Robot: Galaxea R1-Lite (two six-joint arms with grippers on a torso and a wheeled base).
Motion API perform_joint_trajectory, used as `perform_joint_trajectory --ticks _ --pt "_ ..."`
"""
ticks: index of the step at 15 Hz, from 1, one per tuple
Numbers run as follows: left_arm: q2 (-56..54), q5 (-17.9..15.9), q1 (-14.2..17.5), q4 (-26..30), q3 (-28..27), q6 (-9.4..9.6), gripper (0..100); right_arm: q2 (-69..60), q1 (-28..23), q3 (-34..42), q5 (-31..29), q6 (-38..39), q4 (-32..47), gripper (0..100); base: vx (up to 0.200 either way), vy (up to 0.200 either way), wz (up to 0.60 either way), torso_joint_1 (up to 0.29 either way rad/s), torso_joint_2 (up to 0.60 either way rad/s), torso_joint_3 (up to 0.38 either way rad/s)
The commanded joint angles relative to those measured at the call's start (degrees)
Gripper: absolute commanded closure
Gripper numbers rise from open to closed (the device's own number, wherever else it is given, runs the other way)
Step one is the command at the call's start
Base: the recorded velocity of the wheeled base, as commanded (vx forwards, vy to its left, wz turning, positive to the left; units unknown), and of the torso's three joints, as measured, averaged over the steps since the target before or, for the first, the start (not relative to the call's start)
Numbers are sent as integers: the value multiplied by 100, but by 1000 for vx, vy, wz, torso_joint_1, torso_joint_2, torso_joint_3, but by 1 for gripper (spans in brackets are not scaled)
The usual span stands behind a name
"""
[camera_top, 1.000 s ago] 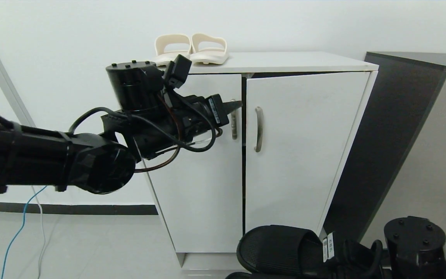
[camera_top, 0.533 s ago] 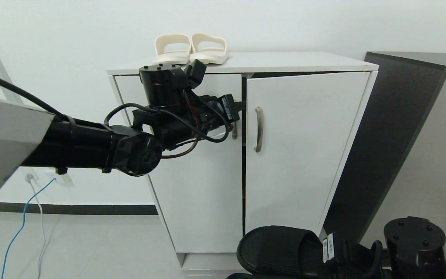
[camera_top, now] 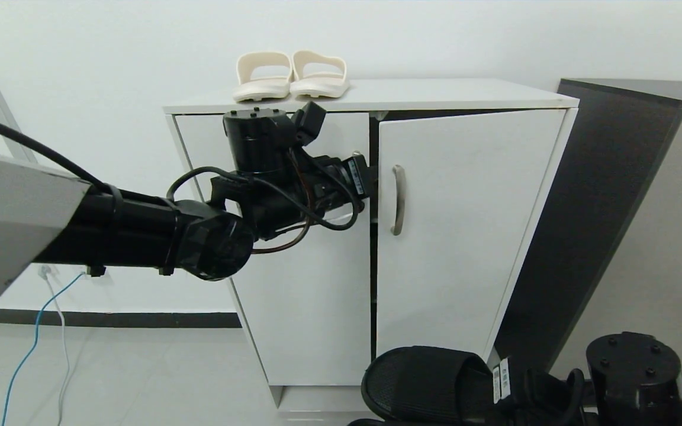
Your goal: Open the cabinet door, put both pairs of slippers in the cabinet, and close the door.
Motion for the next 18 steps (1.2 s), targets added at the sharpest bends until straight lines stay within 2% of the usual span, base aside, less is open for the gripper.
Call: perform_joint_trajectory --ticks 1,4,5,9,11,12,14,15,16,17,18 --pt "-308 -3 -293 -33 378 15 100 61 11 6 6 -4 -4 100 -200 0 0 2 2 7" --pt "-484 -3 -600 -271 633 23 100 70 28 6 6 -4 -4 100 -200 0 0 -2 -1 4" --pt "-502 -3 -600 -271 633 23 100 70 28 6 6 -4 -4 100 -200 0 0 -7 2 2" --pt "-651 -3 -547 -315 853 32 100 61 2 -3 -3 5 -22 100 0 0 0 0 0 0" --pt "-1407 24 -389 -271 1617 59 100 114 -174 -82 -12 23 -22 100 0 0 0 0 0 0" --pt "-1776 94 -301 -271 2074 164 100 149 -253 -108 -12 23 -30 100 0 0 0 0 0 0" --pt "-2673 243 -82 -271 3226 718 100 246 -376 -117 6 23 -66 100 0 0 0 0 0 0" --pt "-3015 358 -55 -271 3656 902 100 290 -385 -117 6 23 -101 100 0 0 0 0 0 0" --pt "-3596 806 -55 -262 4280 1069 100 378 -394 -117 -3 23 -189 100 0 0 0 0 0 0" --pt "-3938 1263 -55 -165 4632 1157 100 404 -402 -99 -12 23 -285 100 0 0 0 0 0 0" --pt "-4105 1509 -55 -69 4790 1228 100 413 -420 -90 -12 31 -329 100 0 0 0 0 0 0"
